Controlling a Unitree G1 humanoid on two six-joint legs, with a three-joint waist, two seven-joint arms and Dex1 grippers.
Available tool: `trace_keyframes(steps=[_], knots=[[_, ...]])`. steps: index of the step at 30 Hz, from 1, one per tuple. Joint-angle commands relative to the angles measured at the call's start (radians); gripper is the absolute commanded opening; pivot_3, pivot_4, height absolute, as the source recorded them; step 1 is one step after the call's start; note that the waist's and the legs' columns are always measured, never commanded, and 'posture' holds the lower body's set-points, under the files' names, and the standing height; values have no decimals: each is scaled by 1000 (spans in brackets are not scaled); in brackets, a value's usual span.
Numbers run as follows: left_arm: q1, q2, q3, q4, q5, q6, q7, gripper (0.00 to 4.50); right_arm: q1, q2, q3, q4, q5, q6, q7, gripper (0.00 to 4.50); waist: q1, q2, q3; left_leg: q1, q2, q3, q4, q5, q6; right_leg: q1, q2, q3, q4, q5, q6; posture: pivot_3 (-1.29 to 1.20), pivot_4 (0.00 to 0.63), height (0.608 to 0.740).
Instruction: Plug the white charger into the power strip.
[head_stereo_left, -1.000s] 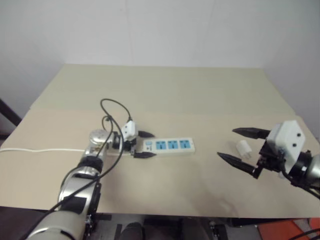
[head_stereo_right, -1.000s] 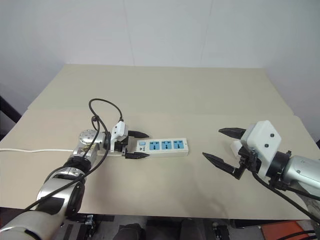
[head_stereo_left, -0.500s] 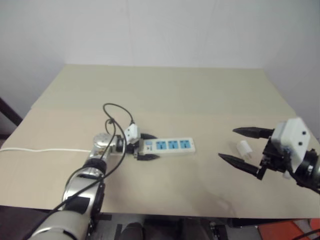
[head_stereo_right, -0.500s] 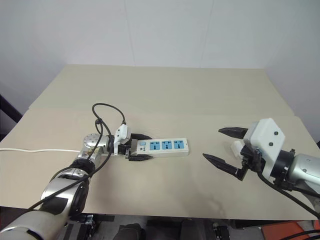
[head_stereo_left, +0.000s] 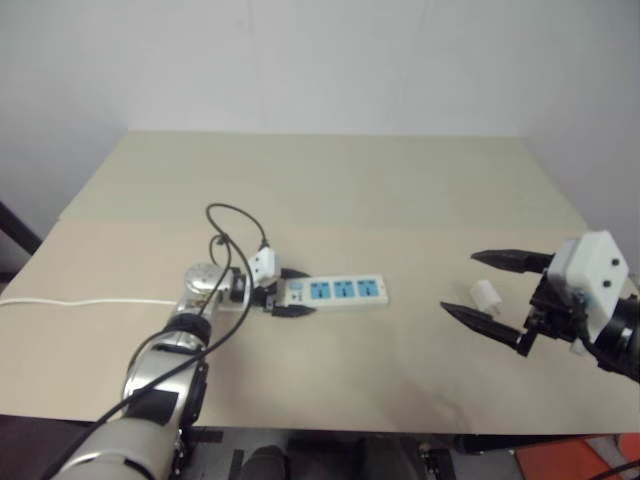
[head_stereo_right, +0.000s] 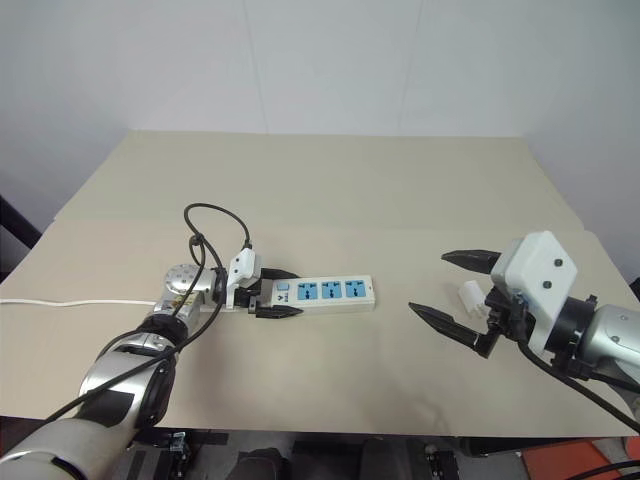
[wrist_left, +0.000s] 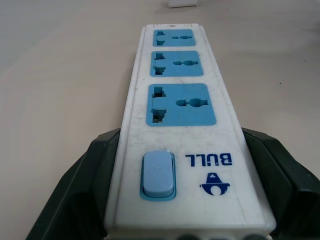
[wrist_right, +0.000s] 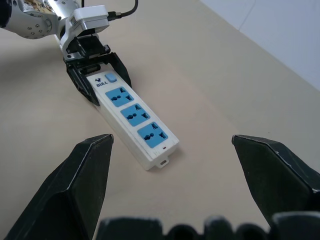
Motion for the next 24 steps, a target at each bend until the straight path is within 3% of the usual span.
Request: trace_keyframes(steps=[1, 12, 15, 20, 24], knots=[[-5, -29, -2, -37, -19, 5, -47, 3295, -14, 8, -14, -25, 4, -17, -19, 4500, 1, 0, 0, 0, 0, 0, 0, 0, 0, 0, 0, 0, 0, 0, 0, 0, 150, 740], [-5, -81, -47, -178, -15, 90, -69, 3295, -6, 41, 31, -41, -20, -26, -58, 4500, 4, 0, 0, -7, 0, -1, 1, 0, 0, -2, -1, -2, 0, 1, 1, 0, 150, 740], [17, -76, -87, -279, -10, 133, -76, 3295, -10, 15, -11, 4, 18, 28, -44, 4500, 5, 0, 0, -7, 0, -1, 2, 0, 0, -2, -1, -2, 0, 1, 1, 0, 150, 740], [58, -63, -136, -423, 15, 206, -12, 3295, -107, -67, -32, 117, 100, 181, -93, 4500, 5, 0, 0, -7, 0, -1, 2, 0, 0, -2, -1, -1, 0, 2, 1, 0, 150, 740], [113, -69, -167, -507, 42, 252, 80, 3295, -293, -144, 81, 276, 111, 356, -189, 4500, 4, 1, 0, -7, 0, 0, 2, 0, 0, -2, -1, 0, -1, 2, 1, 0, 150, 740]])
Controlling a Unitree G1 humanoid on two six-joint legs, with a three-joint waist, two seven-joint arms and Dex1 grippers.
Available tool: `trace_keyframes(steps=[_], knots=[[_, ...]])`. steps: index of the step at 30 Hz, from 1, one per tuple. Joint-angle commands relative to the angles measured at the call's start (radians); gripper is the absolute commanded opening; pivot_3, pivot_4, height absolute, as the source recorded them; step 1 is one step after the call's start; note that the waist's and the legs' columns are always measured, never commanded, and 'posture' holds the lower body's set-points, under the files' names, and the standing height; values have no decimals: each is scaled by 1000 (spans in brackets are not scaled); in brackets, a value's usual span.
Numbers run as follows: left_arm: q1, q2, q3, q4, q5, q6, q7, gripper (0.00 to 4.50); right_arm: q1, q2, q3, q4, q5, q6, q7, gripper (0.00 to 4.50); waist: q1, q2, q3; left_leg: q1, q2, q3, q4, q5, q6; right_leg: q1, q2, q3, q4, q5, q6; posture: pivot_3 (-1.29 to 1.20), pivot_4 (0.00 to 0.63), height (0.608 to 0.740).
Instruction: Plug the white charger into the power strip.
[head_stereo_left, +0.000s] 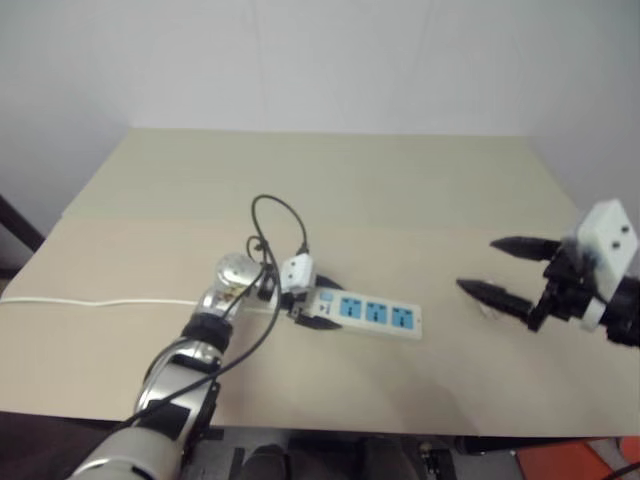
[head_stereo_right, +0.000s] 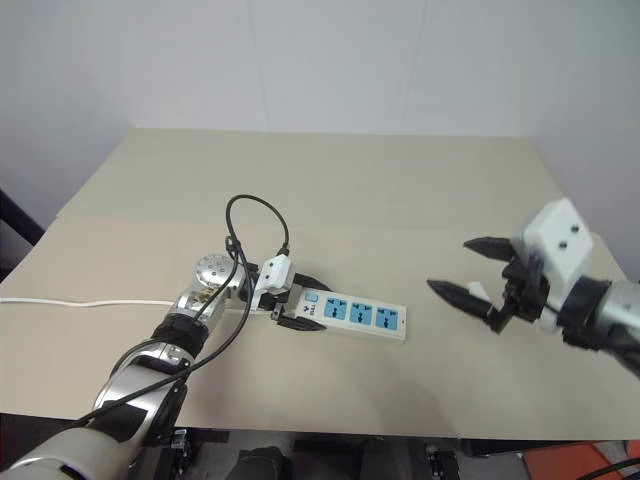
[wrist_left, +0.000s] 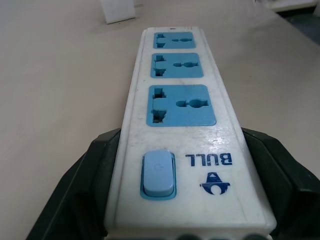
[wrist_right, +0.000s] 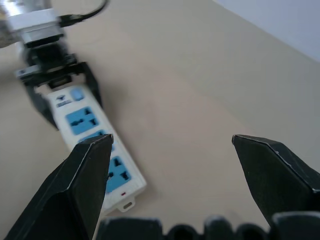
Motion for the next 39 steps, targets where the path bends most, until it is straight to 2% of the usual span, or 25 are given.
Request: trace_keyframes(steps=[1, 5, 9, 16, 28, 34, 39], knots=[[32, -10, -26, -73, 23, 31, 92, 3295, -129, -50, 79, 115, 9, 136, -74, 4500, 0, 0, 0, 0, 0, 0, 0, 0, 0, 0, 0, 0, 0, 0, 0, 0, 150, 740], [59, -15, -37, -101, 21, 71, 136, 3295, -285, -68, 208, 224, -37, 245, -139, 4500, 1, 1, 0, 0, 1, 0, 0, 0, 0, -1, 0, 0, -1, 0, 0, 0, 150, 740], [93, -23, -41, -119, 3, 102, 156, 3295, -520, -56, 368, 419, -83, 441, -175, 4500, -1, 2, -1, 0, 0, 0, 0, 0, 0, -2, -1, 0, 0, 0, 0, 0, 150, 740], [104, -25, -63, -91, -2, 119, 163, 3295, -791, -35, 616, 643, -173, 621, -126, 4500, 2, 4, -2, -3, 0, 0, 0, 0, 0, -9, -1, -1, 1, 1, 0, 0, 150, 740], [121, -45, -77, -92, -2, 136, 178, 3295, -1086, 68, 1056, 1026, -364, 600, 95, 4500, 2, 10, -6, -4, -1, 2, 1, 0, 0, -11, -2, 0, 2, 1, 1, 0, 150, 740], [146, -44, -83, -124, -8, 155, 180, 3295, -1138, 127, 1174, 1152, -463, 526, 210, 4500, 2, 19, -12, -10, -2, 1, 3, 0, -1, -16, -2, -1, 2, 2, 1, 0, 150, 740], [158, -39, -86, -150, -12, 173, 184, 3295, -1144, 172, 1219, 1246, -548, 454, 280, 4500, 0, 21, -13, -10, -2, 1, 3, 0, -1, -16, -2, -1, 2, 2, 1, 0, 150, 740]])
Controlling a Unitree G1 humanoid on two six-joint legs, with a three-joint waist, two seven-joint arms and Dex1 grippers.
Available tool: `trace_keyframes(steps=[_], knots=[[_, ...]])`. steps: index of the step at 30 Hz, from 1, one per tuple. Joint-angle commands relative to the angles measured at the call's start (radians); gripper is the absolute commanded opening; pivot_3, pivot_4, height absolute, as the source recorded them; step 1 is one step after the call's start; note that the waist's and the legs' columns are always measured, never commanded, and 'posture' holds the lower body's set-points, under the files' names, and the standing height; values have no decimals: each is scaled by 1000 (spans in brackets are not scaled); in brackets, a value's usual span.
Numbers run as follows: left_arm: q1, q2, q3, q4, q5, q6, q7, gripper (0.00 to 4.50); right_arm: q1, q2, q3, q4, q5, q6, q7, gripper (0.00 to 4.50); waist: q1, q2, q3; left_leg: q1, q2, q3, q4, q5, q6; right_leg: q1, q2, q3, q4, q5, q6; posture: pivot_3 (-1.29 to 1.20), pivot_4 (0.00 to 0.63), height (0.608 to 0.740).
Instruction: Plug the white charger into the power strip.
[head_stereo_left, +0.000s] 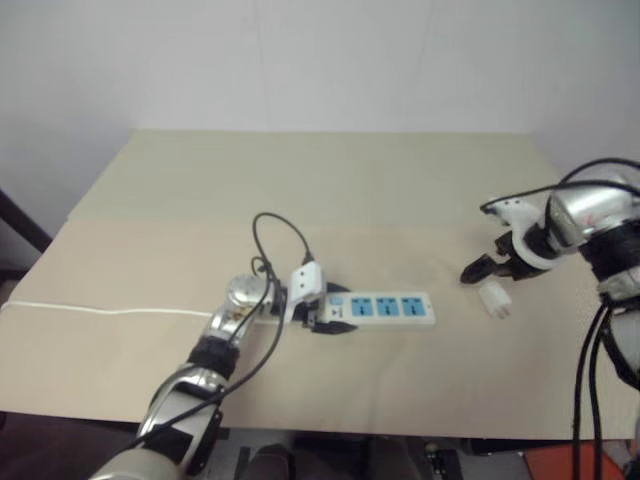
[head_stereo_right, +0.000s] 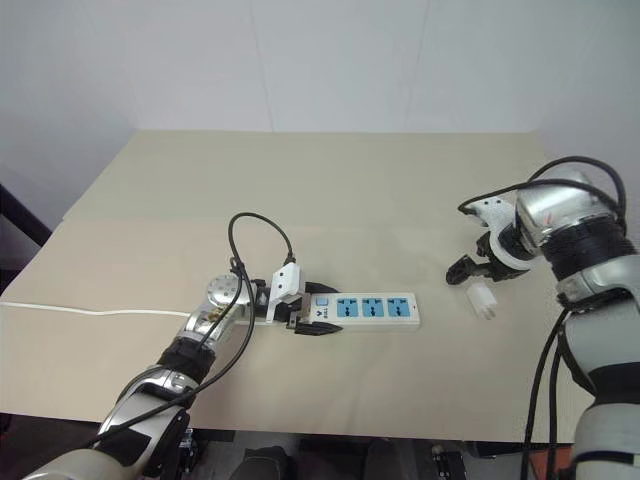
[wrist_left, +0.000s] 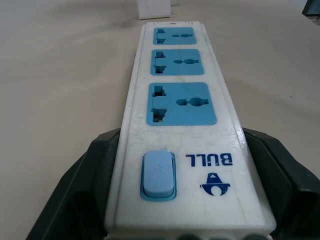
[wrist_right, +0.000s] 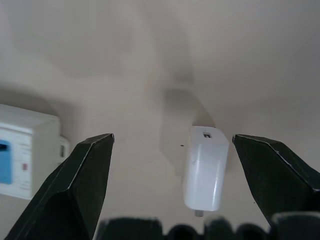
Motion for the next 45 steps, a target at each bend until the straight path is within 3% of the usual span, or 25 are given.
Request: trace_keyframes(steps=[1, 18, 21, 29, 34, 36, 40, 45], knots=[[25, 0, -45, -5, 20, 24, 3, 3295, -33, 14, 16, 56, -72, -61, 49, 4500, -1, 0, 0, 0, 0, 0, 0, 0, 0, 0, 0, 0, 0, 0, 0, 0, 150, 740], [53, 36, -51, -65, 4, 58, 8, 3295, -37, 158, 8, 346, -329, -250, 189, 4500, -18, 1, 0, -1, 0, 0, 0, 3, -5, -1, 0, 0, 1, 0, 0, 0, 150, 740], [60, 40, -53, -75, 2, 63, 12, 3295, -38, 177, -9, 380, -358, -285, 199, 3878, -24, 1, 0, -1, 0, 0, 0, 3, -5, -1, 0, 0, 1, 0, 0, 0, 150, 740], [67, 48, -56, -85, -2, 70, 19, 3295, -37, 208, -54, 418, -420, -331, 228, 1143, -27, 1, -1, 0, 0, 0, 0, 3, -5, -1, 0, 0, 1, 0, 0, 0, 150, 740], [61, 56, -52, -74, -2, 66, 20, 3295, -34, 205, -84, 397, -444, -326, 247, 1129, -28, 1, -1, 0, 0, 0, 0, 3, -5, -1, 0, 0, 2, 1, 0, 0, 150, 740], [58, 62, -50, -68, -3, 65, 15, 3295, -43, 182, -142, 309, -425, -321, 235, 1129, -29, 1, -1, 0, 0, 0, 0, 3, -5, -1, 0, 0, 2, 1, 0, 0, 150, 740], [42, 80, -52, -46, 2, 53, -2, 3295, 51, 142, -428, -124, -286, -292, 177, 1129, -28, 1, -1, -1, 0, -1, 0, 3, -5, -3, 0, 1, 3, 1, 0, 0, 150, 740], [11, 89, -47, 1, 0, 38, -8, 3295, 288, 243, -735, -599, -126, -297, 57, 1129, -25, -4, -4, 0, 1, -3, 0, 2, -4, -1, 2, -1, 3, 1, -1, 0, 150, 740]])
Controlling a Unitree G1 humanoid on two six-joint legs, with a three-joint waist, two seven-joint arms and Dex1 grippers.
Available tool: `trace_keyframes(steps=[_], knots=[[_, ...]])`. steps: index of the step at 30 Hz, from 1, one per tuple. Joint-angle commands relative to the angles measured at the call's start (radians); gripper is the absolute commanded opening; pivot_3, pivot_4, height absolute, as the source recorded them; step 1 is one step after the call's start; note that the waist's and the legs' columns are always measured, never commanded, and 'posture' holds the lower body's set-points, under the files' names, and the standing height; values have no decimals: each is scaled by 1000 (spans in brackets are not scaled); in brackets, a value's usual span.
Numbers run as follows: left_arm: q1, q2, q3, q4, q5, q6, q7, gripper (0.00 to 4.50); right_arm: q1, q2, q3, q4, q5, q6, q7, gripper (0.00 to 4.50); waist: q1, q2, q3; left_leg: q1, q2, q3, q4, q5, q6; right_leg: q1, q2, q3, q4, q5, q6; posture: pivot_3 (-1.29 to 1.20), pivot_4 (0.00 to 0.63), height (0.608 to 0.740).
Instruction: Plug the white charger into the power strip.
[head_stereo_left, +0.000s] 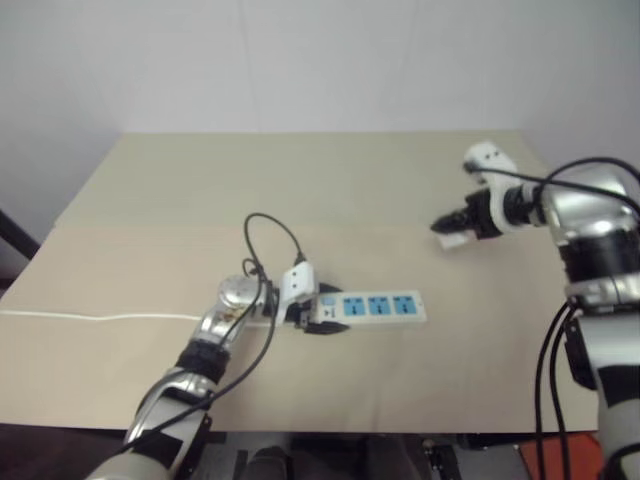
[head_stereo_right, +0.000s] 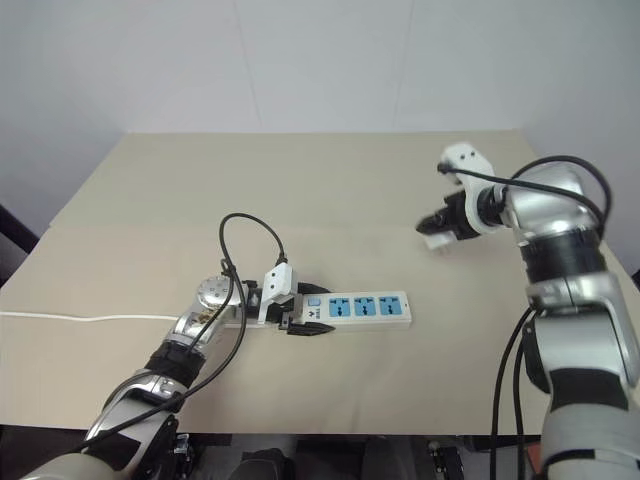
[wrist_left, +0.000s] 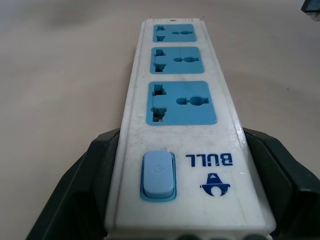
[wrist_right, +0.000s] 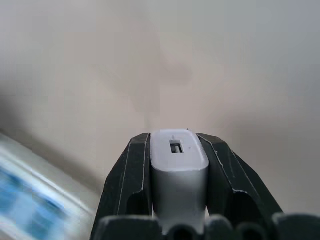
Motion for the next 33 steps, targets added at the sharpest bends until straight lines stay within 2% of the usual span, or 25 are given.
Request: trace_keyframes(steps=[1, 3, 5, 10, 21, 33], knots=[[-6, 30, -23, 51, 34, -3, -15, 3295, 128, 92, -183, -267, 115, -17, -89, 1129, 0, -2, -1, 0, 0, 0, 0, 0, 0, 0, 0, 0, 0, 0, 0, 0, 150, 740], [-13, 31, -25, 62, 33, -9, -18, 3295, 246, 178, -241, -392, 150, -112, -152, 1129, -2, -4, -2, 1, 0, 0, 1, 0, 0, 1, 0, 1, 1, 1, -1, 0, 150, 740], [-18, 35, -27, 72, 35, -16, -22, 3295, 347, 238, -243, -468, 150, -226, -201, 1129, -2, -4, -3, 2, 0, 0, 1, 0, 0, 1, 0, 1, 1, 1, -1, 0, 150, 740], [-21, 41, -29, 72, 33, -23, -33, 3295, 507, 297, -189, -491, 204, -424, -143, 1129, -8, -5, -3, 4, 0, 1, 1, 0, 0, 2, 1, 2, 1, 1, -1, 0, 150, 740], [-2, 66, -37, 51, 23, -43, -73, 3295, 518, 332, -72, -358, 295, -596, 11, 1129, -25, -5, -3, 9, 0, 1, -2, 0, 0, 6, 2, 3, 0, 1, -1, 0, 150, 740], [46, 83, -39, -16, 7, -20, -66, 3295, 486, 391, 52, -133, 204, -863, 62, 1129, -30, -5, -3, 9, 0, 2, -3, 0, 0, 5, 2, 3, 0, 1, -1, 0, 150, 740]])
